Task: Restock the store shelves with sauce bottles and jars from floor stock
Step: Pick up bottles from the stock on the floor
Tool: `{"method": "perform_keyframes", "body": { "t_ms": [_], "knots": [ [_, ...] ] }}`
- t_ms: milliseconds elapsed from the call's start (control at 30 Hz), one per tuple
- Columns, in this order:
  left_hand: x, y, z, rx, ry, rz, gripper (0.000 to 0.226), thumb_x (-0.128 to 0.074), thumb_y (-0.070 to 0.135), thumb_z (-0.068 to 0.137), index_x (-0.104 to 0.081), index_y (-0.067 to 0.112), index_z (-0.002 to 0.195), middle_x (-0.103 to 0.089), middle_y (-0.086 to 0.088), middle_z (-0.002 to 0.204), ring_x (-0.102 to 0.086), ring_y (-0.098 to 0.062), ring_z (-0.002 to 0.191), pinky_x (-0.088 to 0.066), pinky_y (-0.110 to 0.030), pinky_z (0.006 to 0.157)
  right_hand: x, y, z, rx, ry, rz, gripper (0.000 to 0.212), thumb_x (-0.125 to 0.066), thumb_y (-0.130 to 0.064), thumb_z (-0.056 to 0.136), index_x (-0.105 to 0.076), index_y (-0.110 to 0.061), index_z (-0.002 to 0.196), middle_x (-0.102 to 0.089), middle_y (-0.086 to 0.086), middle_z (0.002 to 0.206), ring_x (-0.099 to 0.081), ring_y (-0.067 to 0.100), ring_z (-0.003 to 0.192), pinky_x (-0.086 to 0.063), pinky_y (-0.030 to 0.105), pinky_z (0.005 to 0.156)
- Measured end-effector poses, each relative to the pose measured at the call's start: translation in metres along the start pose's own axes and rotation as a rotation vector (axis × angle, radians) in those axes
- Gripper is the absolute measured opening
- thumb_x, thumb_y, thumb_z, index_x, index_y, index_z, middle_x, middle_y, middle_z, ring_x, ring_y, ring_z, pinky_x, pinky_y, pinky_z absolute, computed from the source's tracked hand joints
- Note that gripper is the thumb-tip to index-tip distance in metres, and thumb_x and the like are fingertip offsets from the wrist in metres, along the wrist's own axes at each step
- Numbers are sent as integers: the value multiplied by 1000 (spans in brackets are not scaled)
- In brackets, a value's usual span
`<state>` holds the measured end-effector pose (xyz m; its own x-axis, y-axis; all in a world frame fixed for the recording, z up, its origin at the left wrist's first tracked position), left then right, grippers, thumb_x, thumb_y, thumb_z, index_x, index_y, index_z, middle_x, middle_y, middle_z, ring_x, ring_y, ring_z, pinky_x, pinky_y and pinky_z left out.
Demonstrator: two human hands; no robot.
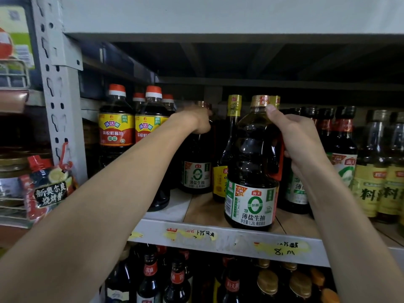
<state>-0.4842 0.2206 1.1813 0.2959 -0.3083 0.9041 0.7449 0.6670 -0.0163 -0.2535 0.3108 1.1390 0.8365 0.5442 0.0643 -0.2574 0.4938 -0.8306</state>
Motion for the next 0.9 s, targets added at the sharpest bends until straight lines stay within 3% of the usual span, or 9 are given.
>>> {"method": "perform_keyframes", "body": {
  "t_ms": [100, 233, 467, 533, 600, 700, 800, 900],
  "knots": [
    [-2, 1, -2, 7, 34, 18, 69, -60, 54, 88, -35, 30, 148, -40, -8, 151, -41, -30, 135, -40, -41, 100, 1, 1, 1, 0, 13, -5, 80, -61, -76, 69, -63, -18, 124, -68, 2, 119, -62, 25, 113, -47, 50, 101],
    [3, 0, -7, -8, 209, 68, 57, -61, 43, 92, -42, 30, 144, -52, -10, 138, -50, -31, 125, -45, -40, 92, 1, 2, 2, -4, 15, -4, 80, -62, -76, 70, -62, -19, 125, -68, 1, 119, -62, 24, 113, -47, 49, 101],
    [-3, -6, -6, 12, 175, 0, 56, -60, 43, 92, -39, 36, 144, -53, -9, 136, -52, -32, 122, -46, -40, 90, 3, -1, -2, 42, 0, -68, 77, -56, -77, 76, -62, -19, 126, -67, 1, 121, -61, 22, 114, -47, 49, 101],
    [-4, -4, -11, 12, 161, 2, 54, -58, 42, 94, -39, 36, 144, -54, -11, 132, -54, -32, 119, -46, -40, 86, 3, 0, -6, 49, -42, -77, 75, -57, -77, 77, -62, -19, 125, -68, 0, 115, -63, 16, 100, -51, 41, 89],
    [2, 4, -26, -12, 205, 84, 51, -58, 37, 95, -40, 32, 142, -58, -14, 124, -59, -33, 109, -46, -39, 75, 1, 6, -13, 22, -131, -87, 70, -62, -73, 75, -62, -22, 122, -68, -8, 91, -59, 5, 69, -46, 29, 64],
    [35, 27, -71, -116, 541, 217, 31, -60, 17, 91, -58, 15, 122, -64, -15, 105, -65, -35, 88, -43, -36, 60, -1, 23, -21, -70, -252, -102, 58, -71, -64, 64, -63, -19, 99, -61, -14, 56, -50, -1, 42, -39, 25, 48],
    [57, 32, -120, -225, 752, -5, 14, -57, 13, 90, -67, 12, 100, -68, -8, 92, -66, -27, 75, -48, -33, 57, -4, 30, -22, -122, -276, -28, 55, -75, -58, 60, -62, -13, 89, -53, -10, 54, -46, 3, 44, -34, 24, 45],
    [39, 13, -141, -260, 570, -520, 20, -56, 27, 96, -70, 22, 110, -69, 11, 99, -62, -1, 83, -49, -18, 71, -12, 28, -21, -127, -282, 77, 47, -77, -53, 56, -63, -16, 82, -53, -10, 54, -44, 3, 47, -29, 17, 38]
  ]
}}
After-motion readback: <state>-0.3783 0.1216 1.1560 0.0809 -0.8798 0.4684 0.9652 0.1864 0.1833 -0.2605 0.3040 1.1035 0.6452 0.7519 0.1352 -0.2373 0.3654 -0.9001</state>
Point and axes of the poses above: each hand's wrist, its own z-axis towards the middle knuckle, its own x-axis out of the back of the hand, y = z × x, the point moved 10 cm from there along z, towards the middle knuckle
